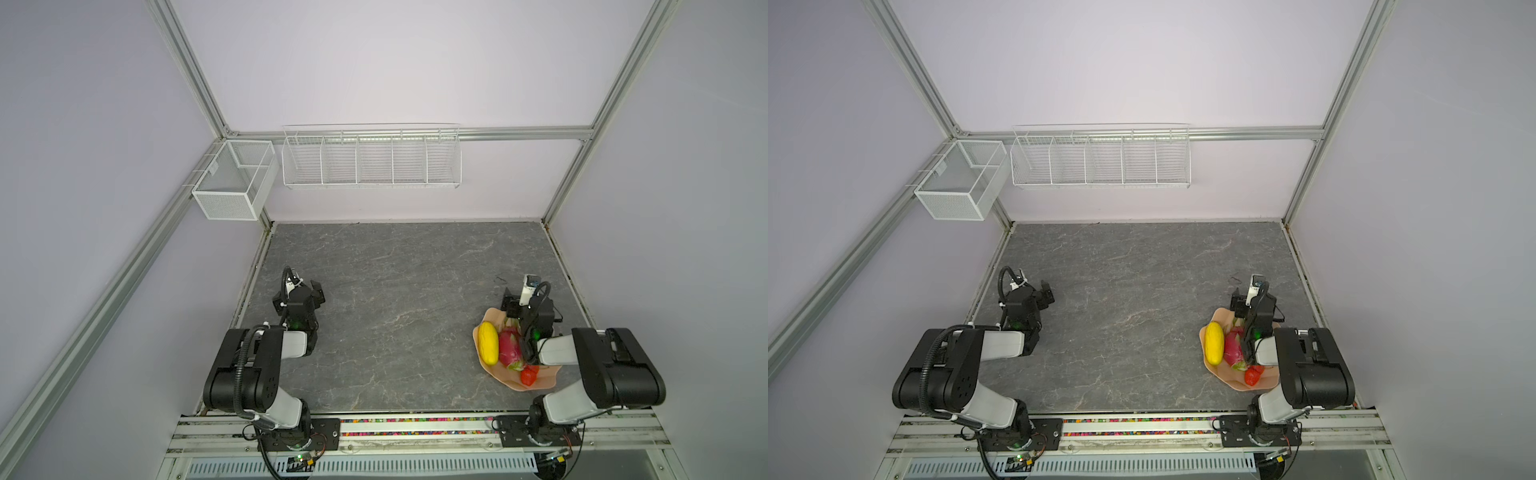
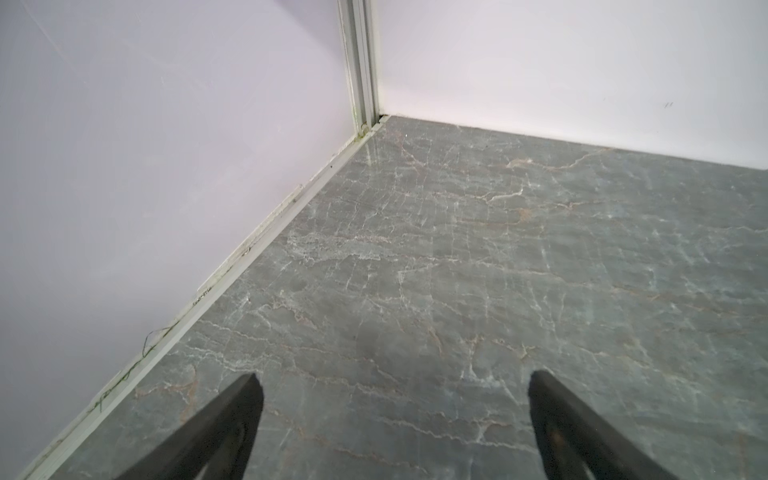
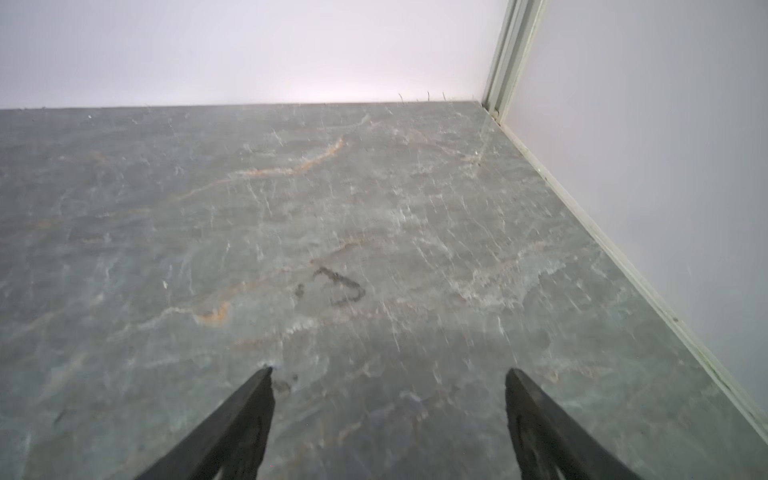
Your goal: Place and organize the fake fruits in the fruit bowl
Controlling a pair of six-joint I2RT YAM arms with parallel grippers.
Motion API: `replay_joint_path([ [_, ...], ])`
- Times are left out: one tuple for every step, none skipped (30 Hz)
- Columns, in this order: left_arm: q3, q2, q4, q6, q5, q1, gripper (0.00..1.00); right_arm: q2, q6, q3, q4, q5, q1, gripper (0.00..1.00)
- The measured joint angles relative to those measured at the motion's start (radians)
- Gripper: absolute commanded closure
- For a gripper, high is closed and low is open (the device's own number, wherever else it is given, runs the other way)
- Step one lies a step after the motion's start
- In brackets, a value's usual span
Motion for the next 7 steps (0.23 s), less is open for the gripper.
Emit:
replay_joint_path([
  [-0.001, 0.002, 0.018, 0.001, 0.003, 0.000, 0.01, 0.001, -0.006, 0.018, 0.002, 0.000, 0.006, 0.12],
  [-0.003, 0.005, 0.039, 0.003, 0.005, 0.000, 0.01, 0.000, -0.014, 0.027, 0.006, -0.003, 0.013, 0.11],
  [-0.003, 0.006, 0.047, 0.003, 0.006, 0.000, 0.01, 0.001, -0.021, 0.035, 0.000, -0.003, 0.018, 0.11],
  [-0.003, 0.006, 0.053, 0.003, 0.007, 0.000, 0.01, 0.001, -0.024, 0.040, -0.014, -0.005, 0.018, 0.12],
  [-0.004, 0.006, 0.062, 0.003, 0.007, 0.000, 0.01, 0.001, -0.027, 0.043, -0.025, -0.011, 0.017, 0.12],
  [-0.004, 0.007, 0.070, 0.003, 0.007, 0.000, 0.01, 0.001, -0.029, 0.045, -0.031, -0.013, 0.017, 0.12],
  [-0.004, 0.007, 0.076, 0.003, 0.008, 0.000, 0.01, 0.001, -0.029, 0.045, -0.035, -0.014, 0.017, 0.12],
])
